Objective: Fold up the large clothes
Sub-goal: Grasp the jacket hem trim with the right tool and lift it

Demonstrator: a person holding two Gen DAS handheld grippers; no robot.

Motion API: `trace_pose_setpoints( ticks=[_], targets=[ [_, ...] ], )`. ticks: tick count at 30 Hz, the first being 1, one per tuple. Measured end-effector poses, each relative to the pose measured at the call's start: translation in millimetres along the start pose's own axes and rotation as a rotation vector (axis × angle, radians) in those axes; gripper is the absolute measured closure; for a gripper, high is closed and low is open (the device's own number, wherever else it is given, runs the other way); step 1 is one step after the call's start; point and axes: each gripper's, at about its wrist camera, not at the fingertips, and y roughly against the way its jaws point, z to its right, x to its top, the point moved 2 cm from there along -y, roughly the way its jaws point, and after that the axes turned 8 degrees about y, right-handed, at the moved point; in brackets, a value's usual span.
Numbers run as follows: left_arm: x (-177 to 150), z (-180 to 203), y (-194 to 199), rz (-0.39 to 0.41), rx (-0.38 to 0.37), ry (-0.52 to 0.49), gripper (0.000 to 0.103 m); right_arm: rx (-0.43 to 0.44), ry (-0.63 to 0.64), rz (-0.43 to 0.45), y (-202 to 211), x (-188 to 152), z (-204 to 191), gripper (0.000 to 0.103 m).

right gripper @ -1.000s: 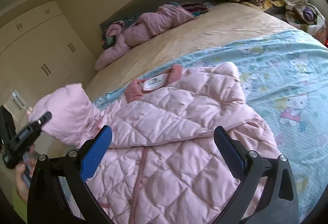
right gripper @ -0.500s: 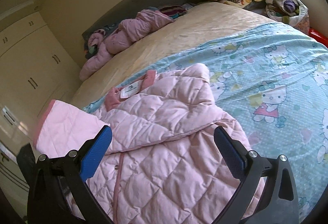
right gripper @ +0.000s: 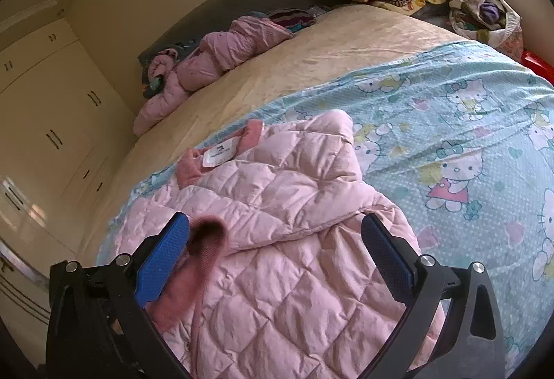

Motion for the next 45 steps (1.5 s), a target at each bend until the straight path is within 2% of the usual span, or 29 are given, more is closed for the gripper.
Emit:
trace_pose_setpoints(
  ticks=[1, 3, 4, 6, 13, 16, 21, 23, 25, 27, 29, 33, 35, 36, 37, 40, 45],
  targets=[
    [0, 3, 2, 0.0, -0.012, -0.009, 0.031, 0.006, 0.006, -0.001, 1, 1, -2, 0.004],
    [0, 8, 6, 0.005, -0.011, -0.029, 0.026, 0.028, 0.025, -0.01, 1, 4, -6, 0.004],
    [0, 9, 7, 0.005, -0.007, -0.034, 0.018, 0.046, 0.027, -0.014, 1, 6, -8, 0.004],
    [-1, 7, 10, 0.004, 0.003, -0.029, 0.013, 0.077, 0.025, -0.029, 0, 9, -12, 0.004],
    [2, -14, 42, 0.048, -0.037, 0.04, 0.01, 0.234, 0.003, -0.16, -22, 13, -33, 0.004],
    [6, -30, 53, 0.071, 0.009, 0.067, 0.01, 0.264, -0.018, -0.221, -36, 9, -41, 0.004],
    [12, -66, 62, 0.097, 0.107, 0.148, 0.01, 0.248, -0.064, -0.296, -59, -5, -45, 0.004],
    [13, -82, 63, 0.095, 0.218, 0.165, 0.01, 0.234, -0.079, -0.315, -66, -10, -46, 0.004],
    [12, -97, 64, 0.081, 0.297, 0.191, 0.01, 0.221, -0.101, -0.323, -71, -14, -42, 0.004],
    [9, -108, 66, 0.085, 0.32, 0.221, 0.01, 0.208, -0.141, -0.327, -77, -20, -37, 0.004],
    [6, -121, 70, 0.096, 0.31, 0.27, 0.01, 0.2, -0.155, -0.327, -81, -23, -35, 0.006],
    [0, -142, 74, 0.097, 0.315, 0.348, 0.01, 0.222, -0.205, -0.371, -97, -35, -32, 0.032],
    [-3, -151, 75, 0.097, 0.31, 0.388, 0.01, 0.233, -0.237, -0.376, -103, -39, -30, 0.041],
    [-4, -154, 76, 0.096, 0.309, 0.402, 0.01, 0.234, -0.241, -0.368, -105, -40, -30, 0.05],
    [-6, -159, 77, 0.093, 0.312, 0.422, 0.01, 0.237, -0.237, -0.36, -107, -40, -30, 0.063],
    [-8, -168, 83, 0.099, 0.311, 0.457, 0.01, 0.256, -0.238, -0.342, -111, -39, -31, 0.085],
    [-10, -182, 92, 0.12, 0.303, 0.503, 0.01, 0.267, -0.114, -0.244, -93, -22, -49, 0.094]
  ],
)
